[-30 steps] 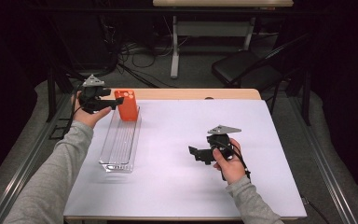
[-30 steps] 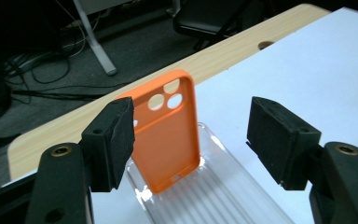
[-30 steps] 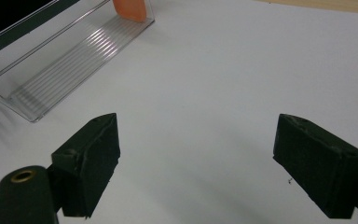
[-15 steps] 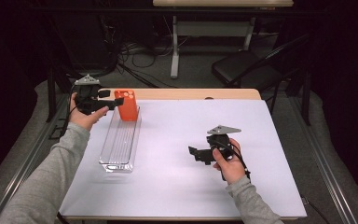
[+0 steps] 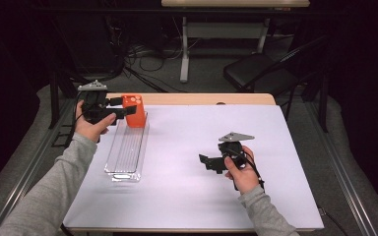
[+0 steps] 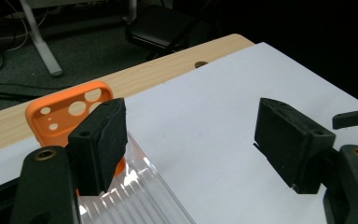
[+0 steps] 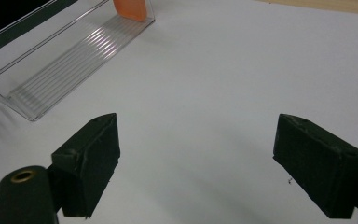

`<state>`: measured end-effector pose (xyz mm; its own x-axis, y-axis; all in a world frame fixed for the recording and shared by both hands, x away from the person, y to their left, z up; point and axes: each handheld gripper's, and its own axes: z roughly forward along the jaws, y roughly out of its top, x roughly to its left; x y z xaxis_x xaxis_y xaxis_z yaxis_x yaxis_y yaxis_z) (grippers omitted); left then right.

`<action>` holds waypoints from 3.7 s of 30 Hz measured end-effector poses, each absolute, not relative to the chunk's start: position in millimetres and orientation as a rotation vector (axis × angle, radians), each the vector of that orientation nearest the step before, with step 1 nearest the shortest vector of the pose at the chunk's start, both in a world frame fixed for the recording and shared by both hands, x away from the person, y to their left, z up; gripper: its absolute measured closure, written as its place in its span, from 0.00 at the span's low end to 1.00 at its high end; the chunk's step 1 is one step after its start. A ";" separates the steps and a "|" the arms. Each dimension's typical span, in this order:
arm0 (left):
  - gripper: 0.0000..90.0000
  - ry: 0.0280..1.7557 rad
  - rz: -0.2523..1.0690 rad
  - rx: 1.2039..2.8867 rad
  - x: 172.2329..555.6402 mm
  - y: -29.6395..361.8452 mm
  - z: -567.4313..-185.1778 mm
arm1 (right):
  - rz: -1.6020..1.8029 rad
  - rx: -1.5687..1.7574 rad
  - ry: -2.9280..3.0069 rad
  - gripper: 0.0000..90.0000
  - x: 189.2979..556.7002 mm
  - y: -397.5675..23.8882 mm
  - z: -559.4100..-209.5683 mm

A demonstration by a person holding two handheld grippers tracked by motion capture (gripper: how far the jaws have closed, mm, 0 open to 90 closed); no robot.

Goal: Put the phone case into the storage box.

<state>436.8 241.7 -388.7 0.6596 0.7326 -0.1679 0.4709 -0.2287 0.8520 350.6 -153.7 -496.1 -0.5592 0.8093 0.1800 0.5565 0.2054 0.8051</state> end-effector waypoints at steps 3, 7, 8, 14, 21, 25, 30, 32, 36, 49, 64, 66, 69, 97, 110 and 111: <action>0.30 0.942 0.334 1.908 433.9 238.4 -388.3 | 1.285 1.292 2.199 0.16 350.6 -153.8 -496.1; 0.30 0.935 0.334 1.920 429.4 233.7 -388.9 | 1.287 1.288 2.197 0.16 350.8 -154.2 -496.0; 0.29 0.922 0.331 1.923 428.0 232.3 -389.2 | 1.288 1.288 2.198 0.16 350.7 -154.1 -496.0; 0.28 0.900 0.310 1.929 420.7 223.5 -392.2 | 1.287 1.288 2.198 0.16 350.7 -153.9 -496.1; 0.24 0.837 0.272 1.951 410.9 212.1 -398.7 | 1.287 1.287 2.198 0.16 350.9 -154.3 -496.0; 0.20 0.817 0.251 1.953 405.7 206.0 -402.1 | 1.291 1.289 2.198 0.16 350.4 -154.0 -495.8; 0.19 0.780 0.251 1.974 398.3 197.5 -407.4 | 1.290 1.284 2.199 0.16 350.1 -154.3 -495.1; 0.18 0.767 0.242 1.977 395.8 195.1 -409.6 | 1.289 1.286 2.199 0.16 349.7 -153.9 -494.7; 0.18 0.730 0.233 1.995 388.8 188.9 -414.4 | 1.283 1.276 2.203 0.16 349.0 -152.7 -494.4; 0.18 0.667 0.223 2.013 363.5 177.7 -427.6 | 1.273 1.218 2.227 0.16 334.9 -154.7 -489.6; 0.18 0.672 0.172 1.979 338.7 189.0 -451.9 | 1.298 1.195 2.227 0.10 307.4 -176.0 -496.5; 0.18 0.679 0.177 1.982 336.0 191.6 -455.9 | 1.294 1.186 2.224 0.08 304.3 -180.2 -497.1; 0.18 0.684 0.186 1.979 332.4 196.1 -460.8 | 1.305 1.185 2.214 0.06 299.6 -186.4 -498.5; 0.18 0.796 0.185 1.896 318.8 232.6 -492.0 | 1.268 1.307 2.094 0.04 271.8 -241.6 -522.0; 0.18 0.799 0.184 1.885 320.7 237.4 -500.0 | 1.272 1.343 2.046 0.04 273.4 -253.7 -529.1; 0.18 0.798 0.182 1.887 320.8 237.5 -500.3 | 1.268 1.345 2.044 0.04 273.4 -253.9 -529.7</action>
